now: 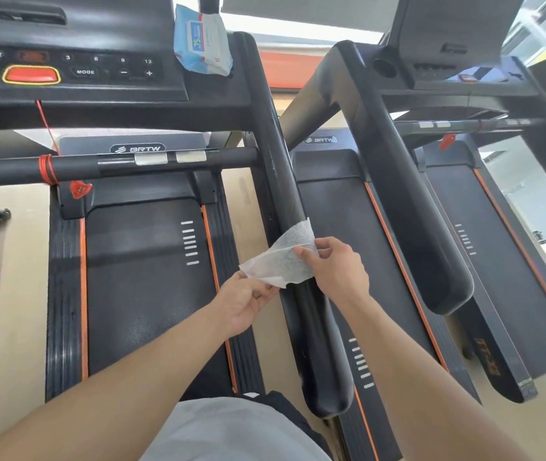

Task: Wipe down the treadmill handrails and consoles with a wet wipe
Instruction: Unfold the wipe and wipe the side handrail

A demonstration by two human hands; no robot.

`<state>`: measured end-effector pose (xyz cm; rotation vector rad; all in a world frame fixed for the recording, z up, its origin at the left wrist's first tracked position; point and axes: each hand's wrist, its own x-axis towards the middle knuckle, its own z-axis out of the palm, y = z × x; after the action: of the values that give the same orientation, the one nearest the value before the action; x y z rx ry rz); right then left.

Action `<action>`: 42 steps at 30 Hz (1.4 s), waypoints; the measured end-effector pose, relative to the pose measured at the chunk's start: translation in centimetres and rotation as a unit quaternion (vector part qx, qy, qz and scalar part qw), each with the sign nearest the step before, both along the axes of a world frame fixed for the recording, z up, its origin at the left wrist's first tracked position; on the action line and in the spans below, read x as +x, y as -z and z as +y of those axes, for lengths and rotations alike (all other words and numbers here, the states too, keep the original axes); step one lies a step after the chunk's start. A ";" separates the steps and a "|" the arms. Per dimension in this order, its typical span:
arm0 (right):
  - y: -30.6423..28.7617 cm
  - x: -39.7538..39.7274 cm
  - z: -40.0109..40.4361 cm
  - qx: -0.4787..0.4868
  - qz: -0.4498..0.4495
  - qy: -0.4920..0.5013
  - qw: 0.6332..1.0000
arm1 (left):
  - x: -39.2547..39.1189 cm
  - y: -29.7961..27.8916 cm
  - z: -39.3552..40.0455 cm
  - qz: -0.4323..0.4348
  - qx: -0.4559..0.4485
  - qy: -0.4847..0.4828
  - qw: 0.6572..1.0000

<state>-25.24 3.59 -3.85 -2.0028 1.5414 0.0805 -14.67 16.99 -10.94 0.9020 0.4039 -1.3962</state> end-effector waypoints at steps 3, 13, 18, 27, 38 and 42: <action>0.1 -0.1 -0.1 0.006 -0.011 -0.002 1.000 | -0.5 0.9 1.2 0.007 0.070 -0.010 0.997; 0.2 -0.1 0.0 -0.003 -0.018 -0.028 0.999 | -1.2 0.0 -0.5 -0.031 0.053 0.111 0.992; 0.4 -0.7 0.3 -0.001 -0.008 -0.055 0.998 | -2.7 1.9 0.2 -0.075 0.071 0.092 0.990; 0.5 0.1 1.7 -0.006 -0.020 -0.108 0.994 | -4.0 2.5 2.1 -0.098 0.080 0.115 0.985; 1.8 8.0 -2.5 0.050 -0.066 -0.032 0.996 | -0.2 2.1 1.3 -0.231 0.092 0.084 0.965; 1.5 9.2 -4.5 0.134 -0.120 0.026 0.983 | 2.3 1.3 0.4 -0.277 0.052 0.110 0.953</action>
<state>-16.05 -0.94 -5.31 -1.6932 1.3507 0.0218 -12.38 17.37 -12.21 1.4083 -0.0543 -1.2576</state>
